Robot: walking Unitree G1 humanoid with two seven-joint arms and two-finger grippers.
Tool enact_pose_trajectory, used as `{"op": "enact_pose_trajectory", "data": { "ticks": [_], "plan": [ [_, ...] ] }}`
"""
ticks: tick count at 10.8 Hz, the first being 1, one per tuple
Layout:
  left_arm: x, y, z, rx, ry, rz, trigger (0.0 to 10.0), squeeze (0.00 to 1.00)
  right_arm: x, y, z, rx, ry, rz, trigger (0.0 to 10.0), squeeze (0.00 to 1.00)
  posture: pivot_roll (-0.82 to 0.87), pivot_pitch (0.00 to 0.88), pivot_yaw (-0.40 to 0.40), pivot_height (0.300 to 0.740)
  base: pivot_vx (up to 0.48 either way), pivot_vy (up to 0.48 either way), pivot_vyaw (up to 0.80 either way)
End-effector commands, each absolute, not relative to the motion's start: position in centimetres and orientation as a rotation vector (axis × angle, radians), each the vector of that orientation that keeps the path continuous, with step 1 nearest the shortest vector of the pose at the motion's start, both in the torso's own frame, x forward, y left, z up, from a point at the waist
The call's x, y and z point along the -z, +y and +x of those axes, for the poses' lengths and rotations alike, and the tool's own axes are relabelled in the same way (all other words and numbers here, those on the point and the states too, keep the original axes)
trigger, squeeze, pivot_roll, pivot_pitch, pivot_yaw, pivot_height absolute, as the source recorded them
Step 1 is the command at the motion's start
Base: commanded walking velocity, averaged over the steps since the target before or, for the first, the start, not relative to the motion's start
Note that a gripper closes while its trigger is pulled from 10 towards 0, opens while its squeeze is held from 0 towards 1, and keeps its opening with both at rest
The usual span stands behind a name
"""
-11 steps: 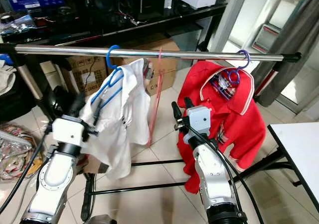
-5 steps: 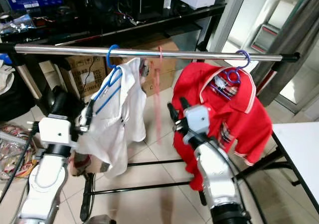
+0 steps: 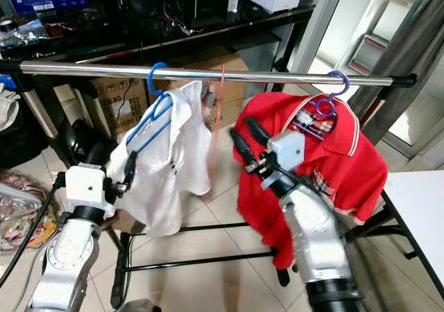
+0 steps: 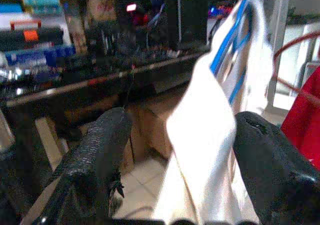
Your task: Hang hanger
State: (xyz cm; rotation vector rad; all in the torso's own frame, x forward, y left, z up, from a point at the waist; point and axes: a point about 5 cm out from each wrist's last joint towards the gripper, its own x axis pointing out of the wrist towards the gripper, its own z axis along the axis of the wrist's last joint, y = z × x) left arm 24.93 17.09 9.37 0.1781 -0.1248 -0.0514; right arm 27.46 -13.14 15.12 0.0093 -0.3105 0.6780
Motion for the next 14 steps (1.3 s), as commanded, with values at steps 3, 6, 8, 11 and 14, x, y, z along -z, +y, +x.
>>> {"op": "enact_pose_trajectory", "data": {
  "ticks": [3, 6, 8, 11, 14],
  "plan": [
    [-8.9, 17.4, 25.6, 0.063, -0.055, 0.135, 10.0, 0.00, -13.8, -11.2, 25.9, -0.874, -0.225, -0.009, 3.5, 0.00, 0.25, 0.008, -0.070, 0.740, 0.000, 0.000, 0.00],
    [-9.0, 17.2, 26.0, 0.099, -0.046, 0.166, 10.0, 0.00, -13.5, -11.9, 26.7, -0.792, -0.199, -0.012, 10.0, 0.00, 0.25, 0.007, -0.071, 0.740, 0.000, 0.000, 0.00],
    [-8.9, 17.1, 26.2, 0.103, -0.033, 0.174, 4.7, 0.00, -13.7, -12.1, 27.1, -0.760, -0.203, -0.008, 10.0, 0.00, 0.25, 0.006, -0.071, 0.740, 0.000, 0.000, 0.00],
    [-8.8, 17.0, 26.5, 0.113, -0.016, 0.184, 0.0, 0.00, -13.1, -12.1, 27.1, -0.767, -0.177, -0.009, 10.0, 0.00, 0.25, 0.002, -0.072, 0.740, 0.000, 0.000, 0.00],
    [-9.2, 16.6, 26.5, 0.139, -0.050, 0.207, 0.0, 0.00, -12.7, -12.2, 27.3, -0.758, -0.165, -0.011, 10.0, 0.00, 0.25, 0.000, -0.073, 0.740, 0.000, 0.000, 0.00]
  ]
}}
